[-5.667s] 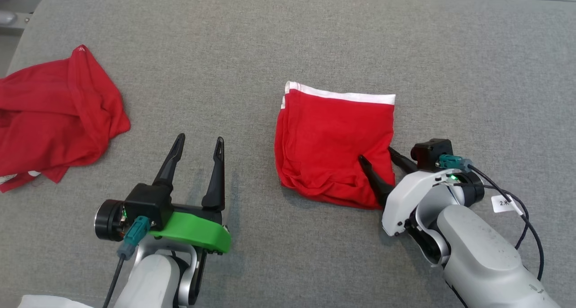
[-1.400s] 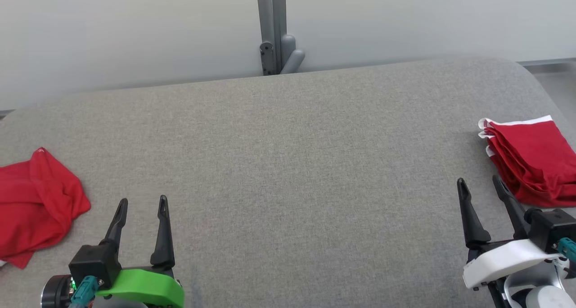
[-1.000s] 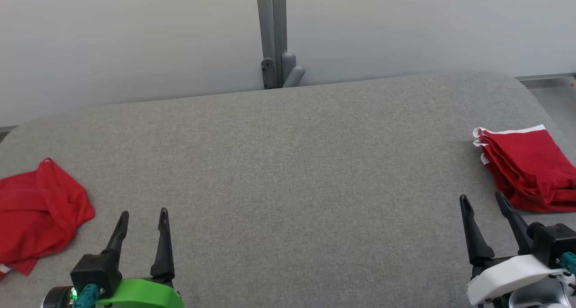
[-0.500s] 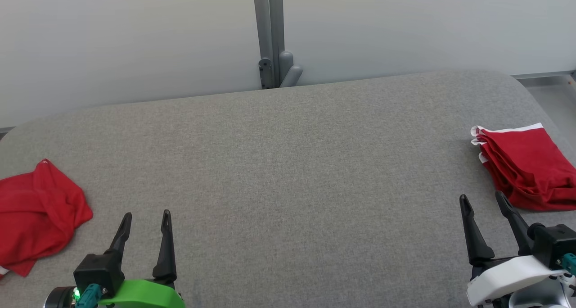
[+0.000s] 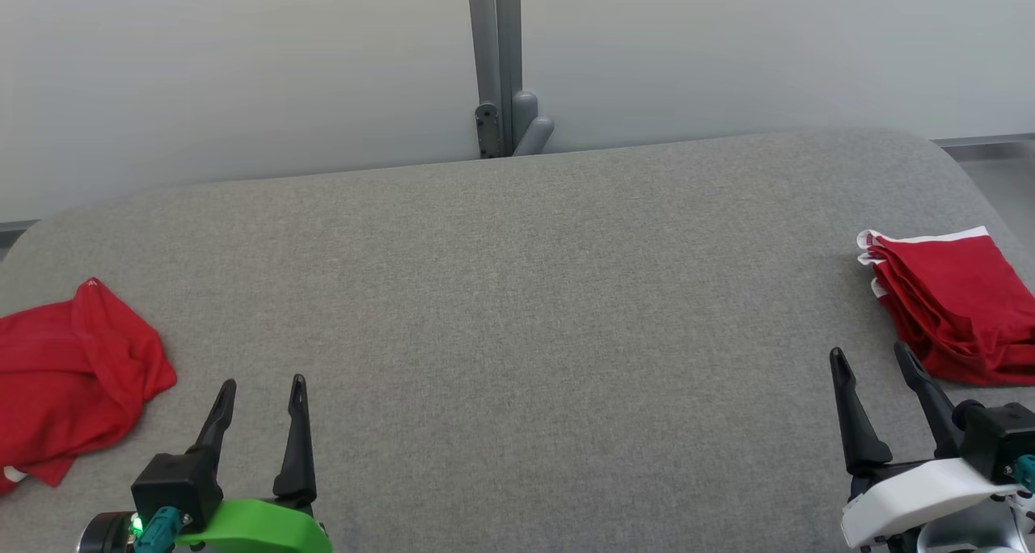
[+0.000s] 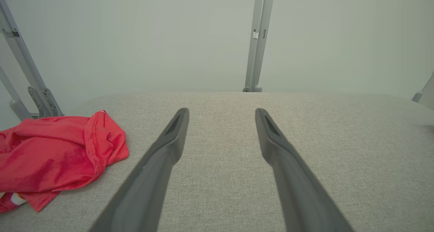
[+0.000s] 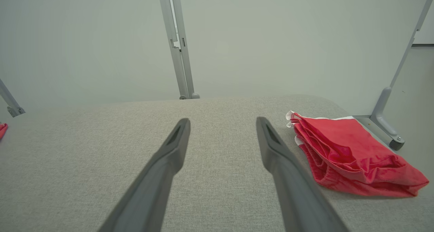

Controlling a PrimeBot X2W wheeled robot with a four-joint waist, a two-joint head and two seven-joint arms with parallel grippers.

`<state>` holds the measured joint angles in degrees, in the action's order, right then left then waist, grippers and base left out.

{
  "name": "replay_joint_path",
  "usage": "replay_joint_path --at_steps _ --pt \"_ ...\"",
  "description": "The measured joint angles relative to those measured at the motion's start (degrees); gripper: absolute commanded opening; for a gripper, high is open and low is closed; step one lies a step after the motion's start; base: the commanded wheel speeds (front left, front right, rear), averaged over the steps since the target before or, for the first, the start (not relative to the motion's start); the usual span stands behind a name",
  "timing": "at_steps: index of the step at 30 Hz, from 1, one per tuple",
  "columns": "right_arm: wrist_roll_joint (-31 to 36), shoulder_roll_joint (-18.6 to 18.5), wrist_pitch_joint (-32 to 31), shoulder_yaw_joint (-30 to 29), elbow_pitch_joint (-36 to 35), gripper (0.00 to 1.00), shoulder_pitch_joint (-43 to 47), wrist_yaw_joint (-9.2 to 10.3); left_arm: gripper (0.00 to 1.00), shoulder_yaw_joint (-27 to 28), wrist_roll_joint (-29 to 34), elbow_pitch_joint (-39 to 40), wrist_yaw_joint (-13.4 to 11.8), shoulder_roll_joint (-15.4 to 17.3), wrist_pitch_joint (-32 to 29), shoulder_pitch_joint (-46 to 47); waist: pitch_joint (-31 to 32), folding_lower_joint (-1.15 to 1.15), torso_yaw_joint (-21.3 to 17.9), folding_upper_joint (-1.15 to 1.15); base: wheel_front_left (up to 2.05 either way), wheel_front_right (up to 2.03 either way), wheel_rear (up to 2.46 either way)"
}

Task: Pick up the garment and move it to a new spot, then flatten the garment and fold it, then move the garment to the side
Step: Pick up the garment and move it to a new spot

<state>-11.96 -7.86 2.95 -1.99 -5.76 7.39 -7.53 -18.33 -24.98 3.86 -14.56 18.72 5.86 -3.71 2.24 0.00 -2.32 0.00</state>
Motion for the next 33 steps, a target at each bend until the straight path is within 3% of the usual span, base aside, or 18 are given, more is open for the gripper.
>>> replay_joint_path --at_steps 10,26,33 --pt "0.0 1.0 0.5 -0.5 -1.4 1.0 0.6 0.0 1.0 1.8 -0.5 1.3 -1.1 0.3 0.8 1.8 -0.1 0.0 4.1 0.0 0.0 0.0 0.0" --pt "-0.5 1.4 0.7 1.9 -1.9 1.0 -1.2 0.0 1.0 3.8 -1.7 1.7 -2.0 0.7 2.3 2.3 -1.0 0.0 20.6 0.0 0.0 0.0 0.0" --pt "-0.6 1.8 0.9 2.1 -1.4 1.0 -1.7 0.0 1.0 3.7 -1.7 1.9 -1.6 1.3 2.3 2.4 -1.4 0.0 25.7 0.0 0.0 0.0 0.0"
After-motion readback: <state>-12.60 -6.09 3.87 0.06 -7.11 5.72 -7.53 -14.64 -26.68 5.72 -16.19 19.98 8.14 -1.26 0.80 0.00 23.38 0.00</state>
